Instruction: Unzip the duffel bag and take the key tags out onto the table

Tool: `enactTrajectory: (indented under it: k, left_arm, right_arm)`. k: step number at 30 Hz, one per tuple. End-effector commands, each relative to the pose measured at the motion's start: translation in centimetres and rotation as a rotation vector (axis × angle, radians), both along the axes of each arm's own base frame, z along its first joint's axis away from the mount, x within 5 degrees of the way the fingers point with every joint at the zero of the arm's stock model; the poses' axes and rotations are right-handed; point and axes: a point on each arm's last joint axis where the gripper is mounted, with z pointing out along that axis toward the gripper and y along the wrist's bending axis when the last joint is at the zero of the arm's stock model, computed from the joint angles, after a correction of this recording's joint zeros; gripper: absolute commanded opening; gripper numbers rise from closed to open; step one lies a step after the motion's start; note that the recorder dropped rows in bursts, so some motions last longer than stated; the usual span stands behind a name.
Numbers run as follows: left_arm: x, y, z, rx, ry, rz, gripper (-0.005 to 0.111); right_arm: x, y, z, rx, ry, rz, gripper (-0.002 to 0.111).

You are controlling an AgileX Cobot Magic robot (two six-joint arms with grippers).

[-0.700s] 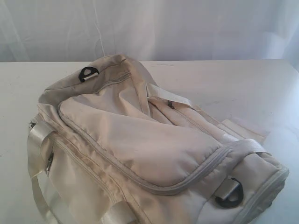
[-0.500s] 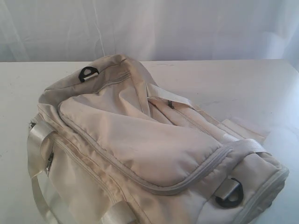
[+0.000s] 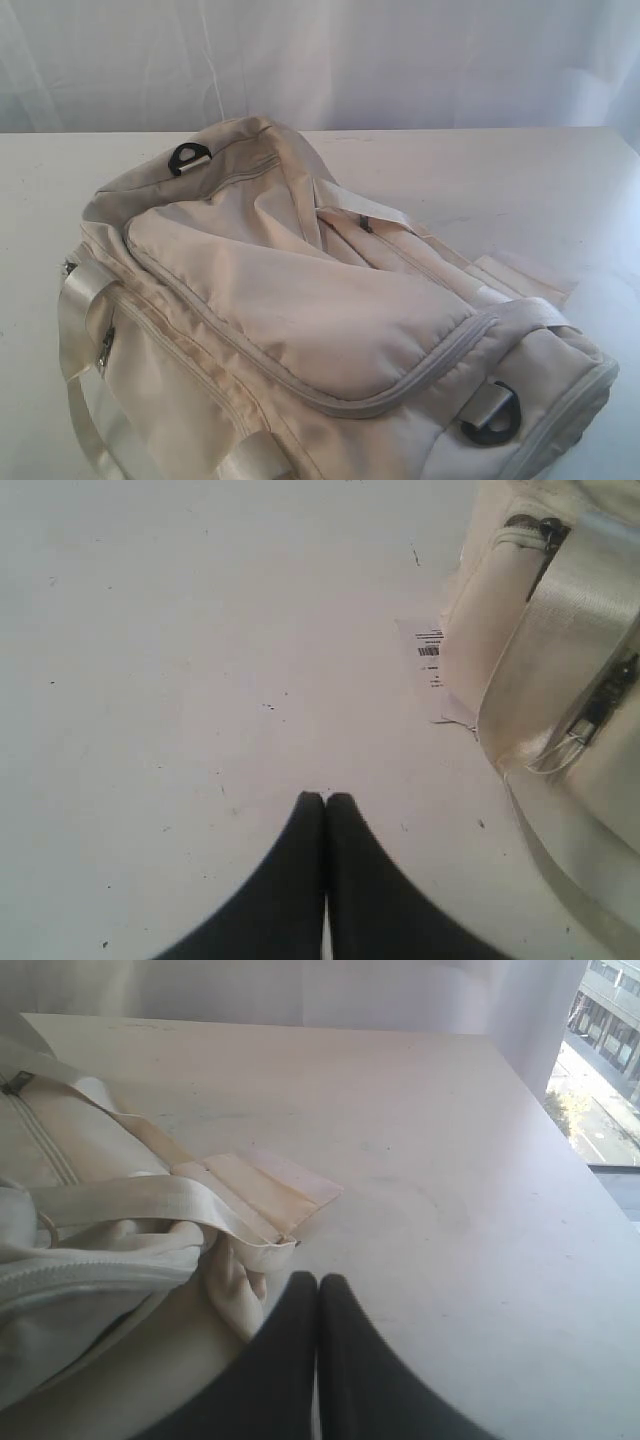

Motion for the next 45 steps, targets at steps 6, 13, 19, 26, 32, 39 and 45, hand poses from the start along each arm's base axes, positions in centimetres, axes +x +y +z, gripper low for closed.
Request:
enactTrajectory:
  k: [6,13,19,26,32,39,45]
  left_arm:
    - [0.1,0.0,0.3,0.006,-0.044,0.004,0.0]
    - [0.6,0.1,2.6,0.038,-0.304,0.002,0.0]
    - [0.3,0.0,5.7,0.071,-0.643,-0.001,0.0]
    - [-0.7,-0.1,8.0,0.097,-0.919,-0.004,0.0]
    - [-0.8,-0.1,8.1,0.099,-0.938,-0.004,0.0]
    - [-1.1,-0.2,8.6,0.093,-1.008,-0.007,0.0]
    - [-1.5,0.0,9.1,0.079,-1.073,0.011,0.0]
  right_arm:
    - [0.0,0.0,-0.1,-0.001,-0.011,-0.005,0.0]
    - [0.1,-0.1,0.1,-0.029,-0.032,-0.004,0.0]
    - [0.2,-0.1,1.0,-0.072,-0.126,0.002,0.0]
    - [0.3,-0.1,2.5,-0.181,-0.272,0.015,0.0]
    - [0.3,0.0,2.9,-0.189,-0.322,0.017,0.0]
    - [0.3,0.0,2.9,-0.183,-0.325,0.016,0.0]
    - [0.3,0.0,3.1,-0.186,-0.345,0.017,0.0]
